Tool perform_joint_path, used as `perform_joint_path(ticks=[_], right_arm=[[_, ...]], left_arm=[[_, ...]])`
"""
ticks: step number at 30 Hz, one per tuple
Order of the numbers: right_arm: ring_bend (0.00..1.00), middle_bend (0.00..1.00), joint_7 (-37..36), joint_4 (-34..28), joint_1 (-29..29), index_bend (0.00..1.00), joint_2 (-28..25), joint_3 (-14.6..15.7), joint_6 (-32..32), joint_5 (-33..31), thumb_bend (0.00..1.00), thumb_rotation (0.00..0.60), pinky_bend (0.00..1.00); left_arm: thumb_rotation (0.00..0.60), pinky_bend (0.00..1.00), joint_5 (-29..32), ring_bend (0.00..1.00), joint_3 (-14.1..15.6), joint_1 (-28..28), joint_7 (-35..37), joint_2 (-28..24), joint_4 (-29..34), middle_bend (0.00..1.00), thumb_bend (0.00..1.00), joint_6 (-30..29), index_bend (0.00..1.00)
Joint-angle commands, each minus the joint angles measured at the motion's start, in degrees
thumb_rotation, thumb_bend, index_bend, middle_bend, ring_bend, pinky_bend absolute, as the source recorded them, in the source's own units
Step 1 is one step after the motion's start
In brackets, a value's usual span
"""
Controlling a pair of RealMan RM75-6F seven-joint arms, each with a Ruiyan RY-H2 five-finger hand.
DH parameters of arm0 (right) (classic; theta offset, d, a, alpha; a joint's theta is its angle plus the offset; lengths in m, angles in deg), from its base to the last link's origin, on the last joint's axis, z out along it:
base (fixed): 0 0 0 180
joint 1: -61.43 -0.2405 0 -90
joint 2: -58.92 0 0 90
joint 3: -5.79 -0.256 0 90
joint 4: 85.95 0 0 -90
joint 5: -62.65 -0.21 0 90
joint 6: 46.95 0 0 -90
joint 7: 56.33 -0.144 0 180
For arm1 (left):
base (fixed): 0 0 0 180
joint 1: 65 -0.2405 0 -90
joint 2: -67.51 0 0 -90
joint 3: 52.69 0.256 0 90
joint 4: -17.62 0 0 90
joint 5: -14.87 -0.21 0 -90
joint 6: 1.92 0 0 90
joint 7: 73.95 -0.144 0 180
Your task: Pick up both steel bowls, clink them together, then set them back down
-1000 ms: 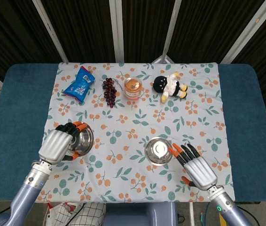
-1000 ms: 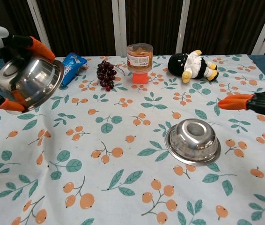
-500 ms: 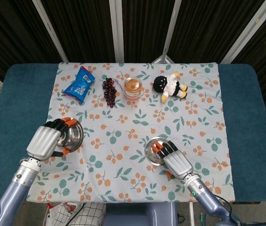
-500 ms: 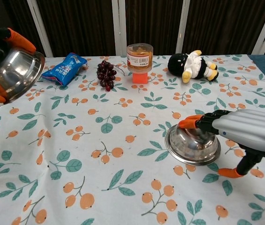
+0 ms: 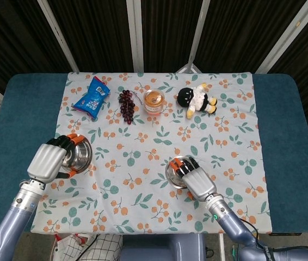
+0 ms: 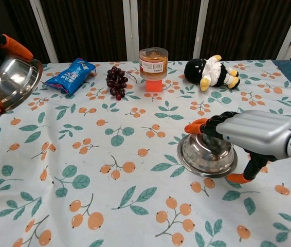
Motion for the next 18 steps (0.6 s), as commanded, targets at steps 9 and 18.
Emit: perform_joint_path(ticks=[9,18], right_arm=[[0.00,0.00,7.87,2.68,-6.30,0.00,3.02,-0.27,1.03,-11.02,0.32,0.600,0.00],[0.00,0.00,6.35,2.00,-8.63,0.00,1.58,0.08,2.06,-13.77,0.32,0.600,0.00]], left_arm=[[0.600,0.67,0.32,0.49,-0.18,-0.08,-0.16,0.50,-1.22,0.62,0.38,0.69,0.45],[0.600,0.66,2.08,0.49,-0.71,0.42,-0.46,1.95,-2.92,0.62,0.38,1.91,0.45]])
